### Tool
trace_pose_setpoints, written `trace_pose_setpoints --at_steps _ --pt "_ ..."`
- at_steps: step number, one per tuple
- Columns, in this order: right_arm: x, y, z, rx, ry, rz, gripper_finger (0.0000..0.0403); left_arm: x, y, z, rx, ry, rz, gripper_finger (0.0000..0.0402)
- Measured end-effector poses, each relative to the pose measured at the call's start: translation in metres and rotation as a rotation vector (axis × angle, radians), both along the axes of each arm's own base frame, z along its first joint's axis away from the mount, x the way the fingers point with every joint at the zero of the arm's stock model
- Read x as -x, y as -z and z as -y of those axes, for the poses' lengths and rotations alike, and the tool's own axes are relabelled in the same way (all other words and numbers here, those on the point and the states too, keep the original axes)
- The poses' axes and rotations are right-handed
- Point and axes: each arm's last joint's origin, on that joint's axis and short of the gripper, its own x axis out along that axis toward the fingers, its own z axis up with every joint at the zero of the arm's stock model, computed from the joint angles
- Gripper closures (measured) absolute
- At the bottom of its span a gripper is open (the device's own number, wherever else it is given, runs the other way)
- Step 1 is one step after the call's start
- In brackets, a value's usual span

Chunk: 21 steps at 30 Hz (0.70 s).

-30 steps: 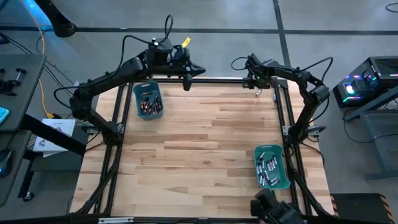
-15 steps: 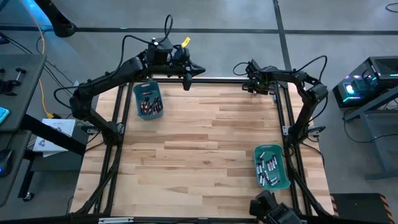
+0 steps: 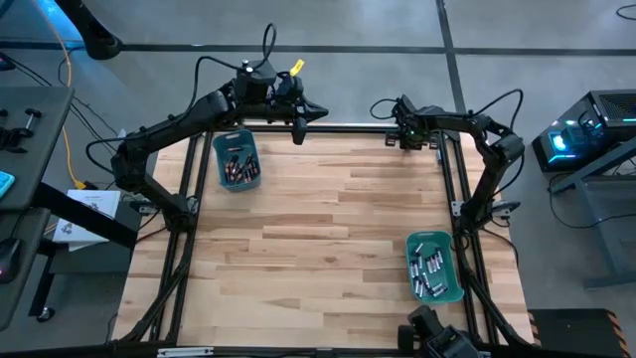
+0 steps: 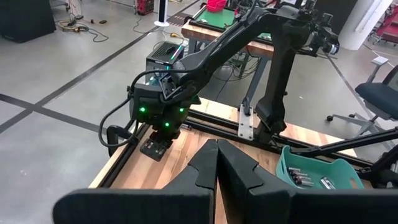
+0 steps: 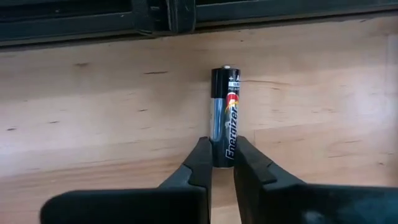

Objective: Sort batteries
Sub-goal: Put the silver battery into the green bin

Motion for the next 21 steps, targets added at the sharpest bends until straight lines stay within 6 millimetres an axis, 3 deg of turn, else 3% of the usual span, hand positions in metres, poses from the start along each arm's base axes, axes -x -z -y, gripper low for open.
trace_pose_setpoints --at_steps 6,11,16,21 --pt "-0.001 -0.006 -0.008 -0.087 -0.091 -0.012 0.0382 -0.001 0.0 0.002 0.008 0.005 0.0 0.0401" --pt "-0.014 -0.041 -0.039 -0.132 -0.3 0.032 0.0383 -0.002 0.0 0.005 0.008 0.014 0.0 0.0402" --pt "-0.028 -0.086 -0.106 -0.232 -0.545 0.124 0.0383 -0.003 0.0 0.006 0.0 0.019 -0.001 0.0401" --pt "-0.02 -0.126 -0.186 -0.534 -0.647 0.283 0.0383 -0.003 0.0 0.006 -0.018 0.022 -0.001 0.0401"
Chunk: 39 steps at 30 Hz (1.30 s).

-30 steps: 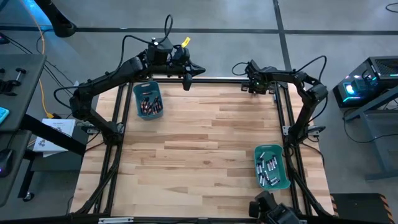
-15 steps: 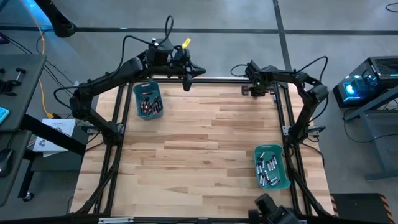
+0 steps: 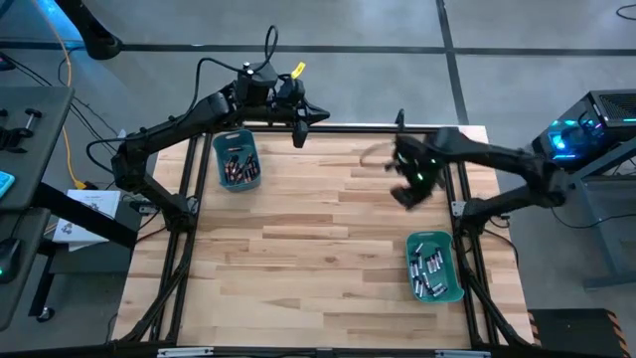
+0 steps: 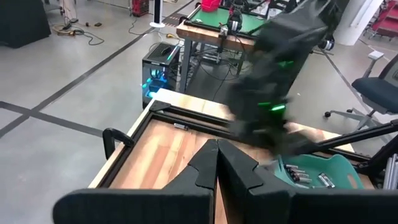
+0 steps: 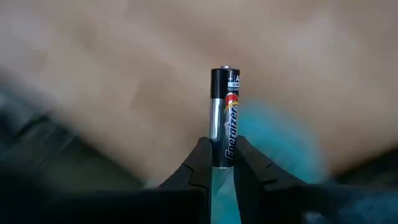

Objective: Sort batteries
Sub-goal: Put the silver battery into the green bin

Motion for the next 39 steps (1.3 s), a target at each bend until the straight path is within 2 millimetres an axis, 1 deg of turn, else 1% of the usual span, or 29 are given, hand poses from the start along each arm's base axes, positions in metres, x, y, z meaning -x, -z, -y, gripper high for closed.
trace_pose_setpoints --at_steps 3,5,7,10,14,17,19,22,25,33,37,39 --pt "0.015 -0.018 -0.041 -0.249 0.023 -0.052 0.0383 0.0 0.0 0.0 -0.02 0.006 -0.001 0.0401" --pt "0.022 -0.027 -0.062 -0.346 -0.002 -0.064 0.0383 0.0 -0.001 0.0 -0.033 0.008 0.007 0.0402" --pt "0.025 -0.03 -0.079 -0.418 -0.046 -0.069 0.0383 -0.001 -0.003 -0.001 -0.052 0.01 0.02 0.0401" --pt "0.029 -0.02 -0.099 -0.53 -0.074 -0.129 0.0383 -0.001 -0.005 -0.001 -0.075 0.014 0.039 0.0401" --pt "0.032 0.012 -0.12 -0.605 -0.121 -0.231 0.0383 -0.001 -0.005 -0.001 -0.086 0.016 0.042 0.0401" --pt "0.034 0.038 -0.129 -0.607 -0.106 -0.291 0.0383 -0.001 -0.005 -0.001 -0.085 0.016 0.04 0.0401" --pt "0.033 0.051 -0.135 -0.587 -0.106 -0.285 0.0383 -0.001 -0.005 -0.001 -0.085 0.016 0.04 0.0401" --pt "0.033 0.067 -0.143 -0.507 -0.111 -0.248 0.0383 -0.001 -0.005 -0.001 -0.084 0.016 0.039 0.0401" --pt "0.035 0.078 -0.147 -0.415 -0.071 -0.25 0.0376 -0.001 -0.005 -0.001 -0.084 0.014 0.039 0.0401" --pt "0.045 0.103 -0.153 -0.282 0.0 -0.27 0.0363 -0.001 -0.005 -0.002 -0.085 0.014 0.04 0.0401" --pt "0.047 0.107 -0.153 -0.246 0.032 -0.285 0.0359 -0.001 -0.005 -0.002 -0.085 0.014 0.04 0.0401" --pt "0.047 0.107 -0.153 -0.245 0.032 -0.276 0.0348 -0.001 -0.005 -0.002 -0.085 0.014 0.04 0.0401"
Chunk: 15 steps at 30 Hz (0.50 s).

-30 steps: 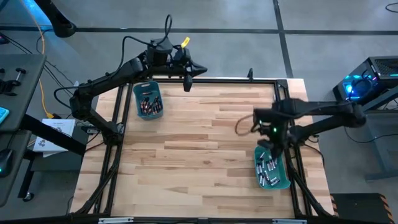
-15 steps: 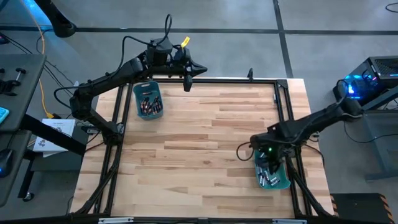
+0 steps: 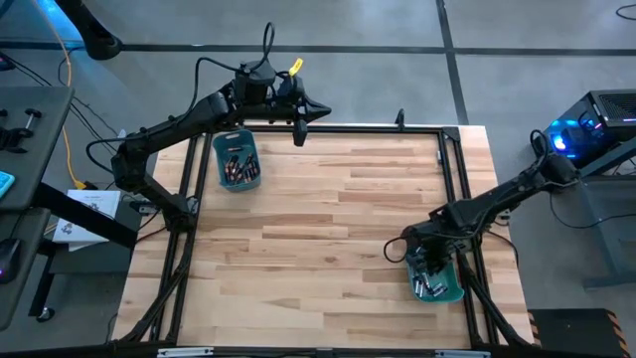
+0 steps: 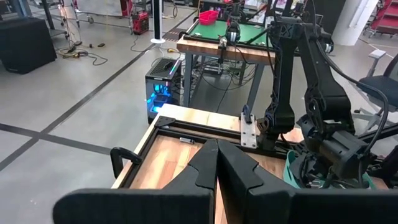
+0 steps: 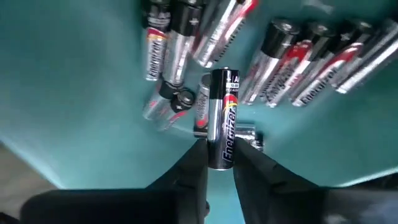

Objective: Sort batteries
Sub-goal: Put the silver battery into the green bin

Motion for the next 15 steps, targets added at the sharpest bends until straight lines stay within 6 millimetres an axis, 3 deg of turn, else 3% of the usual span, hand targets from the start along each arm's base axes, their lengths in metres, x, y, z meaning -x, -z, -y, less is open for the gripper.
trace_pose_setpoints --at_steps 9,12,15 --pt "-0.008 -0.019 -0.002 0.002 0.008 0.029 0.0258 0.0 0.0 0.0 0.0 0.0 0.0 0.0401" --pt "-0.016 -0.045 -0.004 0.024 0.009 0.075 0.025 0.0 0.0 0.0 0.001 0.0 0.0 0.0401" --pt "-0.027 -0.084 -0.004 0.094 0.01 0.228 0.0251 0.0 0.0 0.0 0.0 0.0 0.002 0.0401"
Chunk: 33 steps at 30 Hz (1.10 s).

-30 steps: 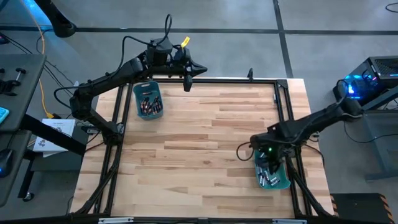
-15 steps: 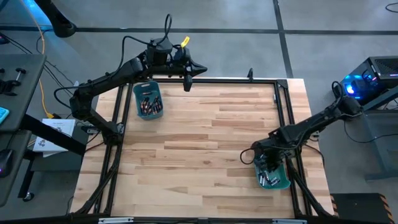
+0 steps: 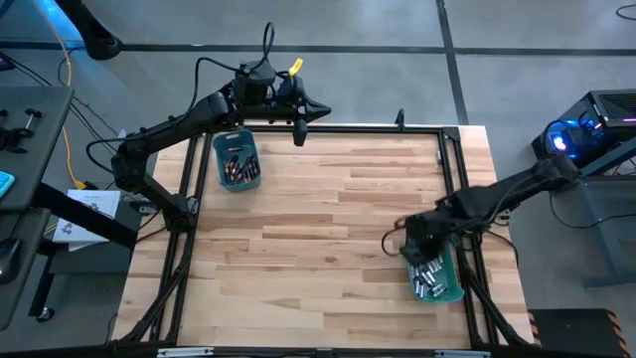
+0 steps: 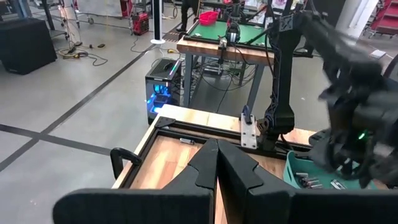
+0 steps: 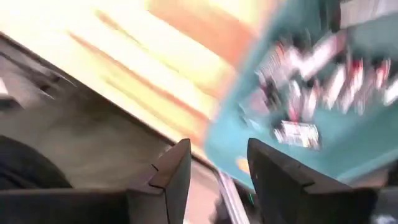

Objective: Sort batteries
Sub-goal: Put the silver battery into the green bin

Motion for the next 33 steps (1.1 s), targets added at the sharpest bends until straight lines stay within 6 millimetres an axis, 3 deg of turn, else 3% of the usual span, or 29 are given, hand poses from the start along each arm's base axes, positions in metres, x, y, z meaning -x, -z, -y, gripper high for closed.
trace_pose_setpoints --at_steps 3,6,9,11,14,18,23,28,33 --pt "-0.007 -0.039 0.012 0.18 0.093 0.12 0.0252 0.0 0.0 0.0 -0.002 0.0 0.004 0.0401" --pt "-0.006 -0.071 0.039 0.458 0.24 0.167 0.0252 0.0 -0.002 0.0 -0.009 0.0 0.019 0.0401" --pt "0.002 -0.085 0.076 0.669 0.317 0.093 0.0259 -0.001 -0.004 0.0 -0.02 0.0 0.043 0.0401" --pt "0.011 -0.081 0.103 0.728 0.276 -0.026 0.0276 -0.001 -0.005 0.0 -0.013 -0.002 0.051 0.0402" --pt "0.02 -0.063 0.141 0.758 0.146 -0.216 0.0321 -0.001 -0.005 0.0 0.02 -0.009 0.053 0.0401" --pt "0.015 -0.034 0.196 0.738 -0.109 -0.381 0.0391 -0.001 -0.004 0.0 0.045 -0.013 0.055 0.0401" --pt "0.001 0.015 0.255 0.67 -0.359 -0.58 0.0397 -0.001 -0.005 0.001 0.076 -0.018 0.061 0.0402" --pt "-0.007 0.067 0.284 0.534 -0.594 -0.67 0.0401 0.003 -0.009 0.003 0.096 -0.023 0.074 0.0402" --pt "-0.012 0.098 0.296 0.498 -0.777 -0.747 0.0403 0.008 -0.015 0.005 0.096 -0.024 0.092 0.0401"
